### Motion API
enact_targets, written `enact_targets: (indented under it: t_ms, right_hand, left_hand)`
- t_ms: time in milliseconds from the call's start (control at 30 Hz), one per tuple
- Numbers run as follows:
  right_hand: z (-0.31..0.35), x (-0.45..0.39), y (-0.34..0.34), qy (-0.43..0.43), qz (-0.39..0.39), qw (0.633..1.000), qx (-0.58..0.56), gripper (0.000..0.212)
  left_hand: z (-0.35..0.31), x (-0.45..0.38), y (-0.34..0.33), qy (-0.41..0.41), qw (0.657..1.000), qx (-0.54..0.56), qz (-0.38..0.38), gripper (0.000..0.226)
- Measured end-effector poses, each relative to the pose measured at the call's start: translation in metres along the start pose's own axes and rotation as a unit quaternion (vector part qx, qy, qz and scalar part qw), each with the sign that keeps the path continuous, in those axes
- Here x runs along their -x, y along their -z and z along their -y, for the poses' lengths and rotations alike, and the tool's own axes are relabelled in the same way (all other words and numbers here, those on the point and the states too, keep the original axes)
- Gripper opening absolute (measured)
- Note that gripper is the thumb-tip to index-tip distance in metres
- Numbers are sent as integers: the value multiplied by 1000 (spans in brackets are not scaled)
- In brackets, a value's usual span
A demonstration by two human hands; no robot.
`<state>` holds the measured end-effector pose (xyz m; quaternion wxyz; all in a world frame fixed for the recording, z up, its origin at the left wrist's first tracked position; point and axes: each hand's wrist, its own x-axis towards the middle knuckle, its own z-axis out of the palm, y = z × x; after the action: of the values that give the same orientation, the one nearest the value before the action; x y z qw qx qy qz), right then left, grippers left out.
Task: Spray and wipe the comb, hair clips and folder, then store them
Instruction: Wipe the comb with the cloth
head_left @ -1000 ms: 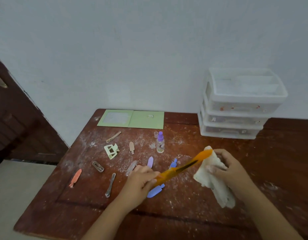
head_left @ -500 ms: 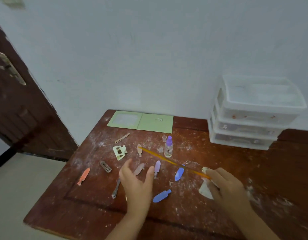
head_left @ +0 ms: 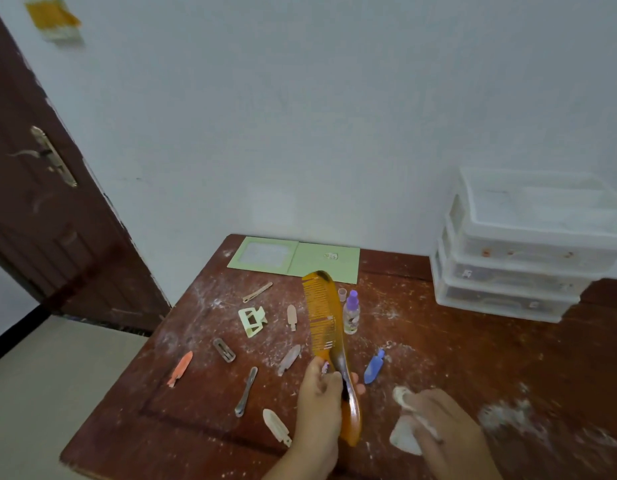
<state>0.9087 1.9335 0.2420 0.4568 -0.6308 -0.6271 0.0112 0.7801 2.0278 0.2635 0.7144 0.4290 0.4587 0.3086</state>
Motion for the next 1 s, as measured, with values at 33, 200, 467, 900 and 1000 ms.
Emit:
enact_targets:
  t_ms: [33,200,467,900,1000]
  right_hand:
    - [-5,-2,1,-38,-6,999,-4,50]
    - [-9,-16,16,-11,-4,999,36,39]
    - [1,-40,-19,42,73,988,127,18]
    - [-8,-33,-16,28,98,988,120,37]
    - [-20,-59,2,39,-42,986,154,34]
  left_hand:
    - [1,-1,5,-6,1000,-11,5,38]
    - [1,1,-7,-38,990,-105,87,41]
    - [-2,16,0,-130,961,-203,134,48]
    - [0,18,15,-89,967,-154,180,41]
    - [-3,22,17,-79,965,-147,201,41]
